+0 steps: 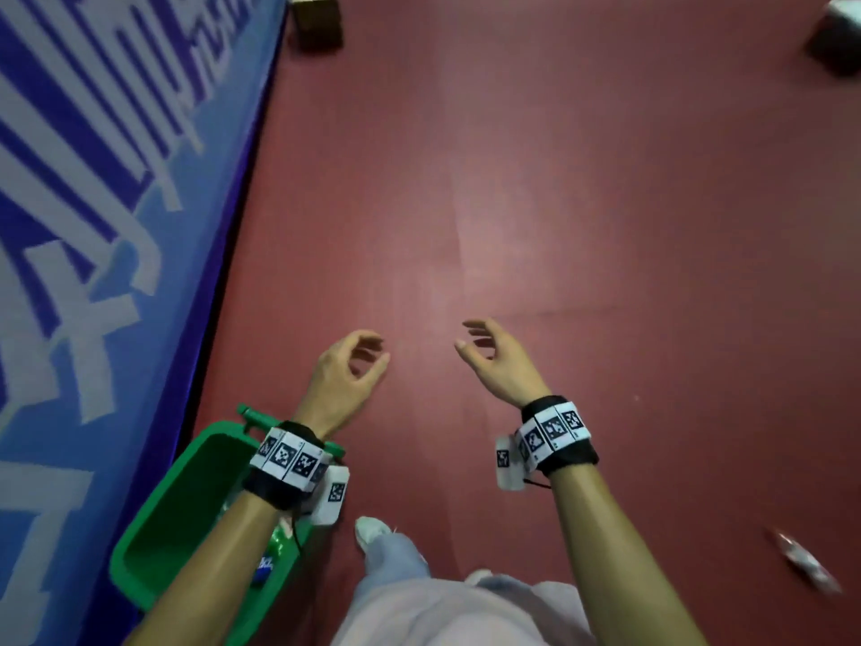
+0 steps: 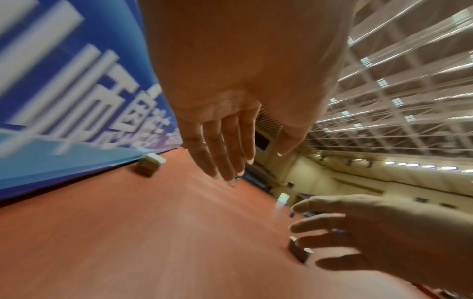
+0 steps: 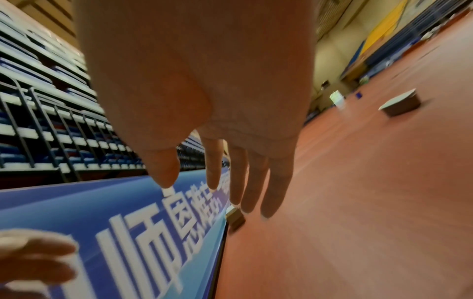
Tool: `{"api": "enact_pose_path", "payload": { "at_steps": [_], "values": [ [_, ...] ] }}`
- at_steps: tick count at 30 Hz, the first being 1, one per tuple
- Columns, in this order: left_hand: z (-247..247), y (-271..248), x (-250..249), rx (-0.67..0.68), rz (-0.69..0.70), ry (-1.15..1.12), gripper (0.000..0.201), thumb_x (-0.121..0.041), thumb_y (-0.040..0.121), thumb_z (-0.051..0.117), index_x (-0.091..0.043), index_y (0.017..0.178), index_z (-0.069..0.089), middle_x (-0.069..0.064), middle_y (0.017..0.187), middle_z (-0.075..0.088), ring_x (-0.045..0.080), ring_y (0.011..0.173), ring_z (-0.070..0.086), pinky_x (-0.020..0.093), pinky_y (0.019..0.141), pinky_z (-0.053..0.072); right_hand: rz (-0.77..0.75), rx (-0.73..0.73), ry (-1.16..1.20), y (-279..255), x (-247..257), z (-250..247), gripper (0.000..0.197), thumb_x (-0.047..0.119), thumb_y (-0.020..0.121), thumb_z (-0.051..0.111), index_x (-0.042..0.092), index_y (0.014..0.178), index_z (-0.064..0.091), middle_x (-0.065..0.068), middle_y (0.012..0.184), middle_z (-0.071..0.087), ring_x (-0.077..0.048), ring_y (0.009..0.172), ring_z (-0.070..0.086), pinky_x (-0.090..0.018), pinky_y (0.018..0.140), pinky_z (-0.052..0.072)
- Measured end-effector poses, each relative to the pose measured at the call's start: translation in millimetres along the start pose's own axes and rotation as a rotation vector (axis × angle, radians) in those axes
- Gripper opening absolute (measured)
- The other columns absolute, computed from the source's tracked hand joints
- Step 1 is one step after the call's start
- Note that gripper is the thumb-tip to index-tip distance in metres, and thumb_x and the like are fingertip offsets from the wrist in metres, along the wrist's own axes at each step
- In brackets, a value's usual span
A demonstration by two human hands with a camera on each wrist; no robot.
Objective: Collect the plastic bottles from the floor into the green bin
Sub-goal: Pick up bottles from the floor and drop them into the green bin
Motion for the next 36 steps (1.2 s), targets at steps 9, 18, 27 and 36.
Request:
{"api": "enact_pose_path", "payload": {
  "at_steps": [9,18,27,36],
  "values": [
    [192,15,-214,0.239,0.397,-0.060,0.020,-0.030,0.096,0.068,-0.021,0.113,0.066,-0.011,0.110,0.070,0.003,0.098,0.068,0.030,0.080,0.059,0.077,-0.486,0.052,-126,-97,-220,0.042,0.044,0.096,0.064,0.022,0.131,0.058,0.003,0.130,0.062,-0.009,0.115,0.060,-0.034,0.099,0.051],
    [416,18,-347,0.664,0.605,-0.069,0.026,-0.028,0.095,0.069,-0.021,0.119,0.062,-0.014,0.110,0.069,0.004,0.098,0.068,0.031,0.079,0.059,0.396,-0.911,0.140,-252,-242,-365,0.037,0.043,0.094,0.067,0.025,0.126,0.060,0.009,0.124,0.064,-0.006,0.113,0.061,-0.036,0.100,0.052],
    [668,36,-485,1.027,0.857,0.036,0.030,-0.037,0.095,0.067,-0.023,0.120,0.061,-0.012,0.114,0.065,0.000,0.098,0.063,0.022,0.079,0.055,0.775,-1.148,0.193,-337,-380,-517,0.039,0.040,0.093,0.069,0.023,0.128,0.059,0.001,0.126,0.063,-0.015,0.113,0.061,-0.041,0.099,0.053],
    [898,14,-605,1.317,1.266,0.330,0.043,-0.049,0.094,0.059,-0.020,0.127,0.057,-0.005,0.119,0.063,0.009,0.100,0.061,0.031,0.084,0.057,1.138,-1.215,0.466,-428,-469,-579,0.054,0.042,0.095,0.067,0.018,0.140,0.049,0.000,0.122,0.058,-0.017,0.112,0.058,-0.029,0.093,0.044]
  ]
}}
Point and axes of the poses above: each hand's wrist, its own y-axis towards the middle knuckle, its own z-axis out of the palm, x = y × z, the point moved 3 cm from there along y, towards the middle knuckle
